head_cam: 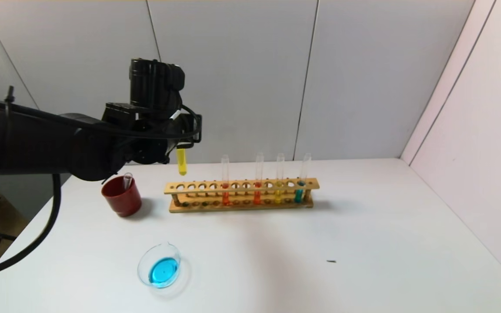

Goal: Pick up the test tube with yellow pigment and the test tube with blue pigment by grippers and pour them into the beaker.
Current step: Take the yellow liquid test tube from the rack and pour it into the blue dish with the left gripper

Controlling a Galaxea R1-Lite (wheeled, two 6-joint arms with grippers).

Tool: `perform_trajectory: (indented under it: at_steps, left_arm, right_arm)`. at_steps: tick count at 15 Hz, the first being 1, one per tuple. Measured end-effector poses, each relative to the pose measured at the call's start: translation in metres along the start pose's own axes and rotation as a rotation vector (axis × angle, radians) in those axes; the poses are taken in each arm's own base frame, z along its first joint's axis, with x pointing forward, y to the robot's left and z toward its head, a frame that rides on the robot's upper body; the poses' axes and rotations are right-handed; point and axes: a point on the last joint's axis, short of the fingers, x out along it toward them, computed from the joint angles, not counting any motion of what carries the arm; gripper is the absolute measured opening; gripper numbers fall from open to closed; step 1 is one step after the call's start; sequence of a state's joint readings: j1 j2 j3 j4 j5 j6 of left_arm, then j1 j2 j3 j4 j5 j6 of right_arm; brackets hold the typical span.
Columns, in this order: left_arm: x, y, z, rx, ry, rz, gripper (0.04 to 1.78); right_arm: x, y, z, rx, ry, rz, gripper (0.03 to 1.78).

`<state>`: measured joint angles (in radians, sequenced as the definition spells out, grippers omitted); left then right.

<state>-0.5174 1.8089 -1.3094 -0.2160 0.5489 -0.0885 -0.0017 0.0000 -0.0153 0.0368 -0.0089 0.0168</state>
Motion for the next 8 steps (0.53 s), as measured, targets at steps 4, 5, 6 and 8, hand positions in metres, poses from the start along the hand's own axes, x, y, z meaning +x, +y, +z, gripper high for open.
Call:
perform_trajectory:
  at_steps: [4, 5, 6, 8]
  left_arm:
    - [-0.028, 0.023, -0.005, 0.058, 0.089, 0.016, 0.34]
    - [-0.035, 0.028, -0.01, 0.067, 0.103, 0.017, 0.34]
    - [-0.04, 0.032, -0.015, 0.079, 0.119, 0.02, 0.34]
    - [-0.049, 0.043, -0.028, 0.125, 0.159, 0.021, 0.34]
  right_arm:
    - [0.0, 0.0, 0.0, 0.0, 0.0, 0.0, 1.7]
    - [0.0, 0.0, 0.0, 0.0, 0.0, 0.0, 1.7]
    - [0.0, 0.0, 0.0, 0.0, 0.0, 0.0, 1.7]
    - [0.0, 0.0, 0.0, 0.0, 0.0, 0.0, 1.7]
